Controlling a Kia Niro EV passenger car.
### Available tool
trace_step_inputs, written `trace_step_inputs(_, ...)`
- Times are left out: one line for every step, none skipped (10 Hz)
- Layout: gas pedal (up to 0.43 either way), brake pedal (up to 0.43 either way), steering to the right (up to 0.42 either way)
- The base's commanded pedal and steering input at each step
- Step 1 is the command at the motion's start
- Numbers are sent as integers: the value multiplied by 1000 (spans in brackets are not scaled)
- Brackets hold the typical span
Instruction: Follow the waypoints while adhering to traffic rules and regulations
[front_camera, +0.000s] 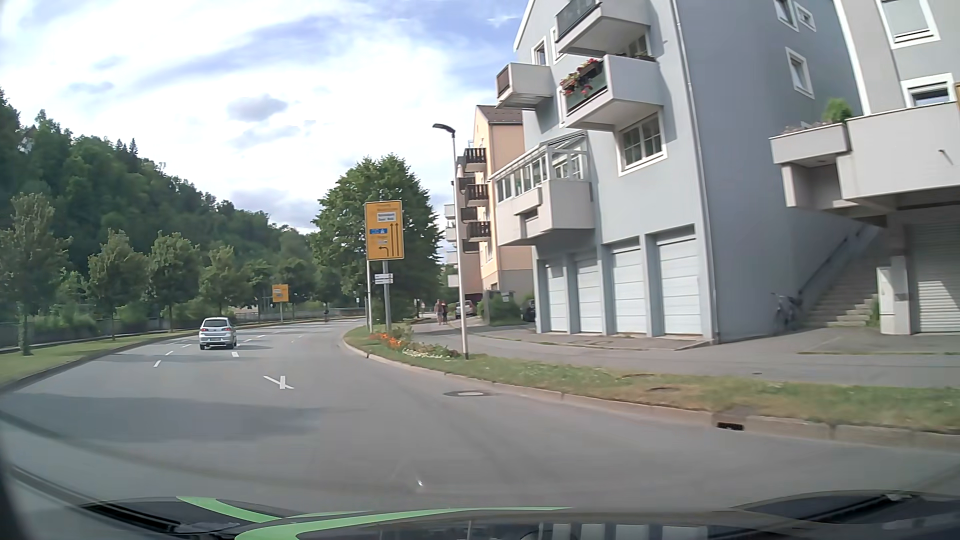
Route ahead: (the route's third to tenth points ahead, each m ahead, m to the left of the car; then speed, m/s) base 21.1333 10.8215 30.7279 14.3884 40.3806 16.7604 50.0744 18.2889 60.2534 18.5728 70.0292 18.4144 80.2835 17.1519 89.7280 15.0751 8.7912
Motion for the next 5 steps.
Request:
trace_step_inputs(209,0,-198)
trace_step_inputs(220,0,-189)
trace_step_inputs(220,0,-181)
trace_step_inputs(228,0,-169)
trace_step_inputs(240,0,-158)
